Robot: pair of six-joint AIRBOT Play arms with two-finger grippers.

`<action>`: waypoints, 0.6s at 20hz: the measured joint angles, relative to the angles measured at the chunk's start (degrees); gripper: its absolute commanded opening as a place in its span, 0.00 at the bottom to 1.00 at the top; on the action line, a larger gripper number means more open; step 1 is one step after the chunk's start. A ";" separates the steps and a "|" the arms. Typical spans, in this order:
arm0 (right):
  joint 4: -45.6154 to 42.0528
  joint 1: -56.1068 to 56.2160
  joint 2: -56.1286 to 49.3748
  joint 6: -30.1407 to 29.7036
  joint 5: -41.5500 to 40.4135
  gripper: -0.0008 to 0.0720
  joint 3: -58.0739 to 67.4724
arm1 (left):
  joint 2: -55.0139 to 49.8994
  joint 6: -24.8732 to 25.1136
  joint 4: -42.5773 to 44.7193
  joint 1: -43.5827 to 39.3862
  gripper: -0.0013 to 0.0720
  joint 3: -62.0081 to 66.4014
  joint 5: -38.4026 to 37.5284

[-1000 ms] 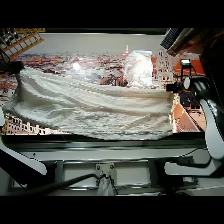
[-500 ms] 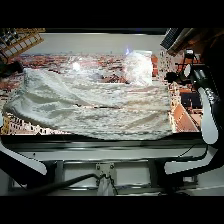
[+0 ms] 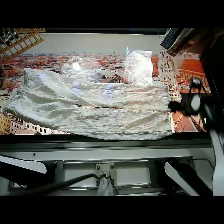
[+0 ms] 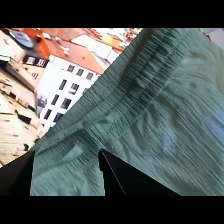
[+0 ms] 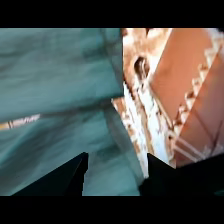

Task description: Fold the clothes and pants, and hang the long-sleeved shirts on hangers.

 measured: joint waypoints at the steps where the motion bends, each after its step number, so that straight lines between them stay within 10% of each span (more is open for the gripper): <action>1: 1.18 0.00 5.66 1.70 1.03 0.59 -4.09 | 0.46 -0.57 -2.23 -0.26 0.57 0.00 -0.57; 12: 5.86 -0.11 25.11 15.87 11.69 0.60 -18.58 | 1.49 -2.47 -13.84 -8.33 0.57 -0.11 0.52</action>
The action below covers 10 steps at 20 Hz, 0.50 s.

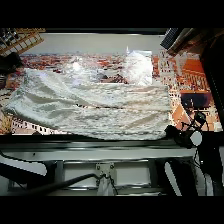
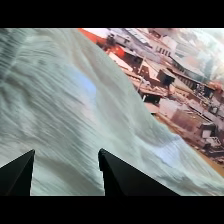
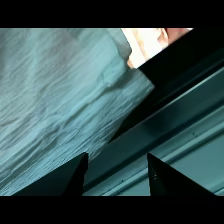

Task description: Fold the clothes and pants, and hang the long-sleeved shirts on hangers.

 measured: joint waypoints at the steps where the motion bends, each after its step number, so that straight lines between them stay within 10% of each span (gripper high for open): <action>1: 0.44 -0.02 -0.68 0.87 -0.20 0.60 -0.52 | -0.02 0.00 -0.28 -0.22 0.57 0.00 0.26; 10: -2.32 -0.02 -9.31 5.05 -7.80 0.57 -2.51 | -0.07 0.02 -0.20 0.20 0.57 0.00 -0.57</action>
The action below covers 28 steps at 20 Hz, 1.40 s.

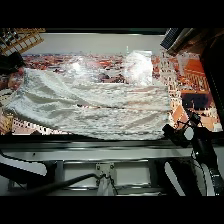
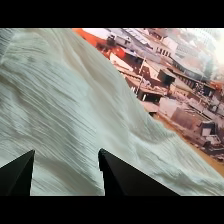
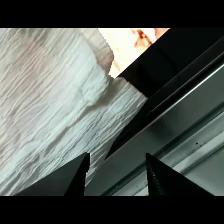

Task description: Fold the clothes and pants, and hang the long-sleeved shirts on hangers.

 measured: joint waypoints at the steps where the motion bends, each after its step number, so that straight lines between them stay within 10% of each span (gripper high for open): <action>1: -0.35 0.00 -0.87 0.02 -0.94 0.57 -0.13 | 0.00 0.00 0.31 0.04 0.57 0.00 -0.37; 7: -0.96 0.00 -6.58 0.44 -8.76 0.57 -0.37 | -0.04 0.26 3.32 0.04 0.47 -0.07 -3.74; 11: 0.07 0.00 -9.70 -0.48 -11.82 0.04 -0.37 | -0.04 0.48 5.35 0.09 0.46 -0.20 -5.99; 20: -0.17 0.00 -10.88 -4.83 -13.38 0.04 -0.35 | 11.17 -4.63 19.28 7.15 0.46 -24.24 -0.79; 28: -0.13 0.00 -10.95 -8.33 -14.60 0.04 -0.37 | 15.02 3.02 6.47 18.73 0.53 -42.53 17.33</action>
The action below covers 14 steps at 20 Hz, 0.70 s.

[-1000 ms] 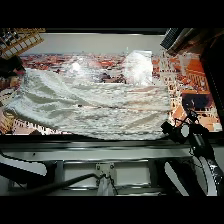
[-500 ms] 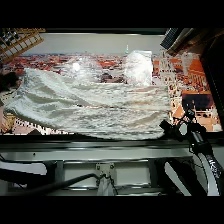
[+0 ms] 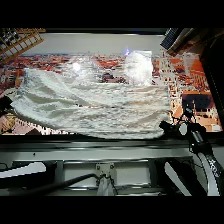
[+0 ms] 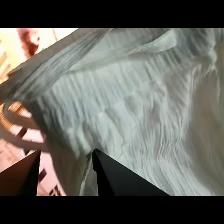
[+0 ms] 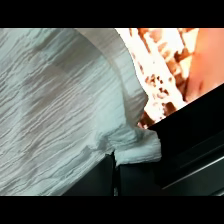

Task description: Fold the clothes and pants, and hang the long-sleeved shirts on hangers.

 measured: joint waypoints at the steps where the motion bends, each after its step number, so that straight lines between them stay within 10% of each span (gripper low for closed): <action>1: 0.00 0.00 0.00 -0.39 -0.20 0.04 0.00 | -0.61 1.36 -1.55 0.44 0.53 -0.52 2.03; 4: 0.00 0.00 0.00 -1.25 -0.28 0.04 -0.02 | -3.02 3.69 -5.33 1.07 0.48 -1.36 6.32; 6: 0.00 0.00 0.00 -1.46 -0.42 0.04 0.00 | -4.57 4.76 -6.88 1.11 0.04 -1.57 7.28; 14: 1.22 0.02 7.85 -2.91 4.81 0.04 2.91 | 0.81 8.22 -7.96 1.33 0.04 -1.73 6.38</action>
